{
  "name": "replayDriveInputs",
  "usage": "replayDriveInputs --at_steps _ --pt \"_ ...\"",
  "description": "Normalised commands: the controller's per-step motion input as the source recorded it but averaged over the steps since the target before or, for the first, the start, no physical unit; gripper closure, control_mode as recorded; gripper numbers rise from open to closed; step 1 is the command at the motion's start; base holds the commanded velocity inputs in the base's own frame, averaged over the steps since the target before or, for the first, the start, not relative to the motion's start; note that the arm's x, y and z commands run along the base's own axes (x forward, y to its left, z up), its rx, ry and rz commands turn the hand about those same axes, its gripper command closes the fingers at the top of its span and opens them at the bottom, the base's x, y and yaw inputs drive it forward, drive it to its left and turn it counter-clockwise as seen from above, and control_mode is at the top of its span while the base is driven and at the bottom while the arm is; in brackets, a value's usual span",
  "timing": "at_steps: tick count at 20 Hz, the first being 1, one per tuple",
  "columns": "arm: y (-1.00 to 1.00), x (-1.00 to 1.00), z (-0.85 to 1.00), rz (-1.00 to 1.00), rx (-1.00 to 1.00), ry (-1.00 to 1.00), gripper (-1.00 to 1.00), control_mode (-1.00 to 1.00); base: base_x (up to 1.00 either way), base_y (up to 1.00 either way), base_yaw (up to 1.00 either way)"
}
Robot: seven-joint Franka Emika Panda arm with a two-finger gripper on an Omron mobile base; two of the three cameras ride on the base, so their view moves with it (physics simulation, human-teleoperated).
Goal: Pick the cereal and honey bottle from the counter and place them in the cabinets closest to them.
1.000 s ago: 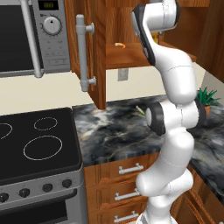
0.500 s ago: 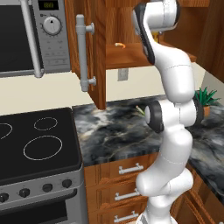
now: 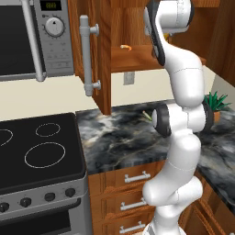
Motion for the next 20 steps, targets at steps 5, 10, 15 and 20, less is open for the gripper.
replayDriveInputs --at_steps 5,10,15,20 --pt "0.0 0.04 0.0 0.0 0.0 0.0 1.0 -1.0 0.0 0.0 0.0" --pt "0.0 0.16 0.0 0.0 0.0 0.0 1.0 -1.0 0.0 0.0 0.0" --pt "0.0 0.13 -0.08 0.0 0.0 -0.01 1.0 -1.0 0.0 0.0 0.0" --pt "0.0 0.2 -0.01 0.0 0.0 0.0 1.0 -1.0 0.0 0.0 0.0"
